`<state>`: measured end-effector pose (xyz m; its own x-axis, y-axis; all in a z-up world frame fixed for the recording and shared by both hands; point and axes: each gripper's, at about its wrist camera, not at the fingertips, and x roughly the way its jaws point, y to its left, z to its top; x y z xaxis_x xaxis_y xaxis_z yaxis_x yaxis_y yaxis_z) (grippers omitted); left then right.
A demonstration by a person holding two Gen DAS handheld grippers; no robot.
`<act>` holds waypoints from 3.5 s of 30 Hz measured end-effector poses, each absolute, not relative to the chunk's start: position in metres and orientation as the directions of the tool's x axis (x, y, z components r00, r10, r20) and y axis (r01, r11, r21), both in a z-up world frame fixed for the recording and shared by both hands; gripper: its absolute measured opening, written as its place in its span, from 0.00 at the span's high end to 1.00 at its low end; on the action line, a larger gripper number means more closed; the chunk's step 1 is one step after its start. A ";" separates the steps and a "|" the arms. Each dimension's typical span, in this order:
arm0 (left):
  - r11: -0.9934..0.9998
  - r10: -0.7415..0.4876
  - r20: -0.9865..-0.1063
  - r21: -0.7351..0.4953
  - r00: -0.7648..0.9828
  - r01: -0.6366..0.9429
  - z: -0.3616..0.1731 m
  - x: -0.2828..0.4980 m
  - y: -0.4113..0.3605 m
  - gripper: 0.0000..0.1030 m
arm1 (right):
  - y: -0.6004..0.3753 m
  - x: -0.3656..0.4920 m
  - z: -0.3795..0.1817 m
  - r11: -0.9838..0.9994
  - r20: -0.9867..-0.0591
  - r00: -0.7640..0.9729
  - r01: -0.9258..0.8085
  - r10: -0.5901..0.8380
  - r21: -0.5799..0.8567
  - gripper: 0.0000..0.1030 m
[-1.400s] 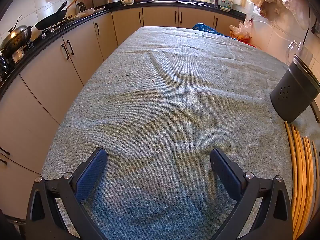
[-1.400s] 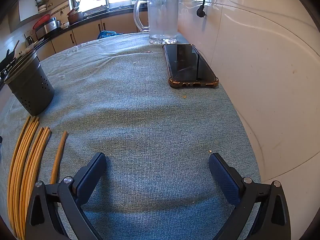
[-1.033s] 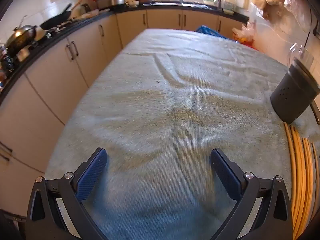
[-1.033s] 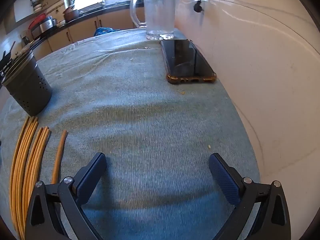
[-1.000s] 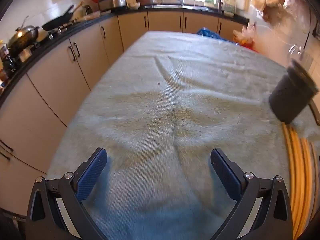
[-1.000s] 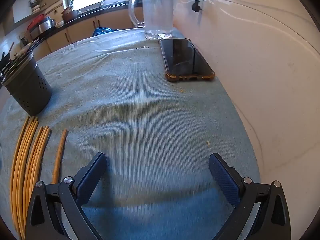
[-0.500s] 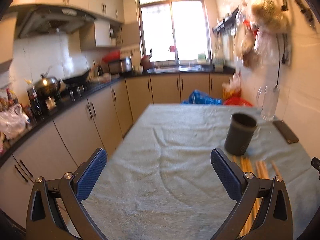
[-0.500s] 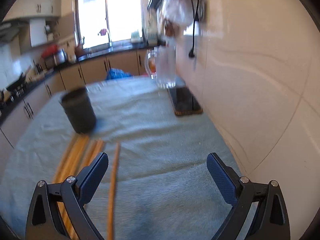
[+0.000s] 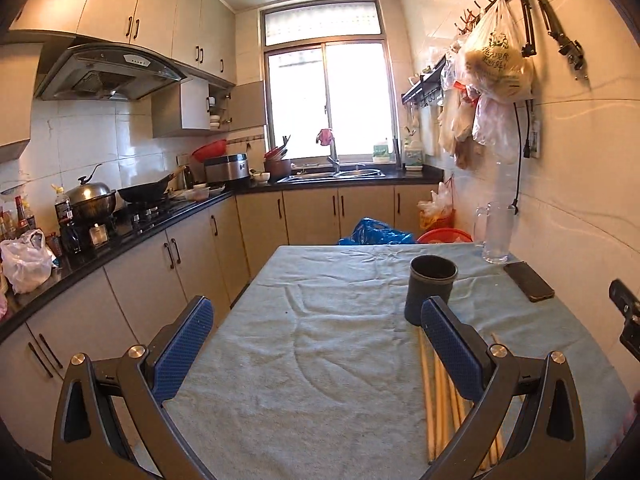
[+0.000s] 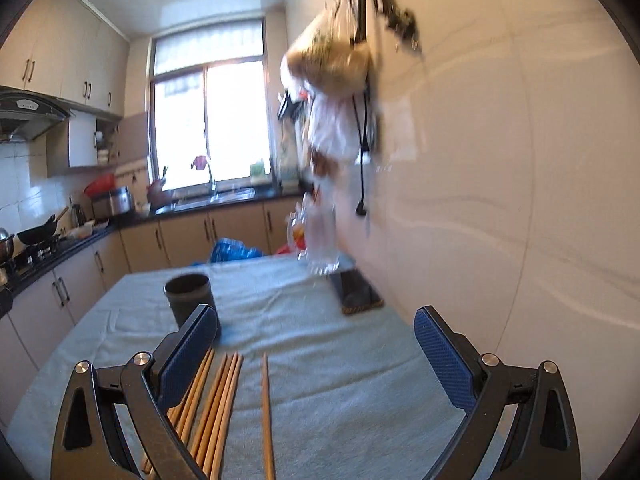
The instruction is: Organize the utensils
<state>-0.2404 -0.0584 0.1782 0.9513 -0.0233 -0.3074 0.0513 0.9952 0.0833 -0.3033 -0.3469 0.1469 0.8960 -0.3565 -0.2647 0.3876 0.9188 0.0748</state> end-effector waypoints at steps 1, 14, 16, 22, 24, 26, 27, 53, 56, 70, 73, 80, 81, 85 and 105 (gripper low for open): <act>0.995 -0.022 -0.301 0.087 0.953 0.050 0.178 -0.243 -0.061 0.00 | -0.346 -0.307 0.149 0.917 -0.249 0.897 0.393 -0.365 0.072 0.02; 0.996 -0.010 -0.271 0.078 0.963 0.033 0.185 -0.257 -0.066 0.00 | -0.343 -0.319 0.149 0.924 -0.240 0.907 0.374 -0.347 0.079 0.02; 0.996 -0.010 -0.285 0.080 0.958 0.035 0.182 -0.255 -0.068 0.00 | -0.343 -0.317 0.146 0.928 -0.258 0.907 0.364 -0.334 0.078 0.02; 0.995 -0.039 -0.342 0.074 0.939 0.068 0.170 -0.248 -0.070 0.00 | -0.335 -0.311 0.140 0.939 -0.295 0.904 0.340 -0.311 0.053 0.02; 0.994 -0.040 -0.352 0.079 0.935 0.073 0.169 -0.246 -0.071 0.00 | -0.332 -0.309 0.138 0.942 -0.298 0.904 0.333 -0.306 0.044 0.02; 0.994 -0.037 -0.360 0.087 0.932 0.073 0.167 -0.245 -0.072 0.00 | -0.331 -0.307 0.136 0.944 -0.303 0.904 0.326 -0.300 0.038 0.02; 0.993 -0.036 -0.363 0.090 0.931 0.073 0.165 -0.245 -0.072 0.00 | -0.331 -0.306 0.135 0.946 -0.307 0.904 0.323 -0.297 0.037 0.02; 0.992 -0.057 -0.487 0.069 0.872 0.103 0.142 -0.222 -0.072 0.00 | -0.324 -0.290 0.120 0.950 -0.366 0.889 0.309 -0.274 0.039 0.02; 0.992 -0.057 -0.497 0.070 0.866 0.106 0.139 -0.219 -0.074 0.00 | -0.324 -0.288 0.118 0.951 -0.373 0.888 0.307 -0.271 0.040 0.02; 0.989 -0.067 -0.564 0.071 0.823 0.129 0.120 -0.194 -0.076 0.00 | -0.328 -0.272 0.101 0.953 -0.421 0.870 0.301 -0.257 0.040 0.02; 0.986 -0.082 -0.597 0.069 0.798 0.153 0.113 -0.179 -0.076 0.00 | -0.333 -0.263 0.094 0.958 -0.457 0.858 0.283 -0.232 0.044 0.02; 0.968 -0.175 -0.726 -0.002 0.665 0.252 0.088 -0.122 -0.086 0.00 | -0.359 -0.229 0.067 0.976 -0.599 0.785 0.219 -0.160 0.025 0.02; 0.964 -0.194 -0.745 -0.026 0.638 0.264 0.084 -0.112 -0.089 0.02 | -0.364 -0.223 0.063 0.978 -0.621 0.771 0.207 -0.141 0.035 0.02; 0.945 -0.256 -0.803 -0.090 0.538 0.315 0.065 -0.075 -0.111 0.24 | -0.378 -0.197 0.049 0.984 -0.684 0.727 0.159 -0.063 0.077 0.10; 0.914 -0.241 -0.892 -0.075 0.383 0.400 0.024 -0.014 -0.183 0.75 | -0.362 -0.102 0.008 0.998 -0.846 0.534 0.048 0.001 0.031 0.59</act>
<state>-0.0144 -0.1832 0.0243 0.3835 -0.2409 -0.8916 0.3998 0.9135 -0.0748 -0.1017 -0.3619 0.0084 0.5338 0.0005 -0.8456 0.0478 0.9984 0.0308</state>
